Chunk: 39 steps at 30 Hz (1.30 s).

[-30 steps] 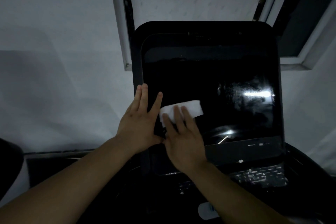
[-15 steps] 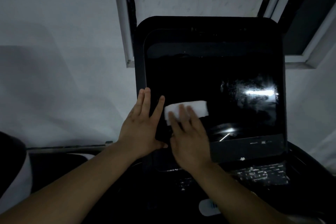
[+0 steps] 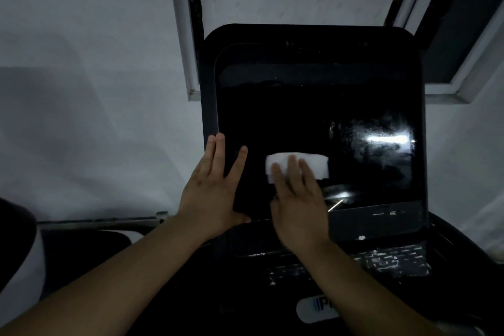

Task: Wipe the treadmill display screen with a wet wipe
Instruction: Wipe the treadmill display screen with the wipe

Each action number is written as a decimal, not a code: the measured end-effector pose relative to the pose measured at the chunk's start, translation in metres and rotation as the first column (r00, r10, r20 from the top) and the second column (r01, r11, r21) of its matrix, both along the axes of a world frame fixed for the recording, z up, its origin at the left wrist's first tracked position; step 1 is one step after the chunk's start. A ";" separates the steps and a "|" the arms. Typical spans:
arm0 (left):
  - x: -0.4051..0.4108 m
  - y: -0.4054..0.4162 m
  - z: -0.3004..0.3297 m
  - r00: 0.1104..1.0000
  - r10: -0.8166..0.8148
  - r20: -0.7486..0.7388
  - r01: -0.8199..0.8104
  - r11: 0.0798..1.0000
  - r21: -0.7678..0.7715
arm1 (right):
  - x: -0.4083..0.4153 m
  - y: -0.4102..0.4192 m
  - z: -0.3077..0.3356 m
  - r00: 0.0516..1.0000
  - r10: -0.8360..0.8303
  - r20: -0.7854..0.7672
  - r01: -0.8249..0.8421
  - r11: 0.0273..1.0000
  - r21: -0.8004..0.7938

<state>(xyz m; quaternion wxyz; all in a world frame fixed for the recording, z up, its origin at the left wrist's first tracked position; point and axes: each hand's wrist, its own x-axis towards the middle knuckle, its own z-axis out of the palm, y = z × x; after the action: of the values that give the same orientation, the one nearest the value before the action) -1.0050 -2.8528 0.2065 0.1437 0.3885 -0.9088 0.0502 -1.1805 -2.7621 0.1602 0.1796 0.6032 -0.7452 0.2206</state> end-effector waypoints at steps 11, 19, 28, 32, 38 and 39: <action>0.009 -0.004 0.004 0.999 -0.051 0.015 0.050 0.997 0.059 | -0.030 0.016 -0.008 0.999 -0.041 -0.010 0.041 0.998 0.041; 0.006 -0.002 0.004 0.999 -0.045 0.020 0.043 0.997 0.057 | 0.035 0.013 -0.024 0.999 0.050 -0.001 -0.050 0.999 -0.018; 0.008 -0.004 0.003 0.998 -0.049 0.033 0.048 0.998 0.040 | 0.007 0.025 -0.031 0.998 0.046 -0.049 -0.045 0.999 0.030; 0.006 -0.002 0.002 0.998 -0.033 0.062 0.031 0.999 0.033 | -0.014 0.030 -0.032 0.993 -0.098 0.073 0.096 0.995 0.024; 0.006 -0.003 0.002 0.999 -0.041 0.032 0.040 0.998 0.057 | 0.053 0.028 -0.052 0.990 0.141 0.002 -0.141 0.990 0.015; 0.006 -0.003 0.003 0.998 -0.053 0.021 0.051 0.997 0.063 | 0.054 0.029 -0.053 0.983 0.184 -0.009 -0.183 0.983 0.010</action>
<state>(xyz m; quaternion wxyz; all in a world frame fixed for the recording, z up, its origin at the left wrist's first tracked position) -0.9987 -2.8556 0.2092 0.1224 0.3684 -0.9213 0.0227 -1.1262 -2.7329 0.1071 0.1596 0.6712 -0.6865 0.2298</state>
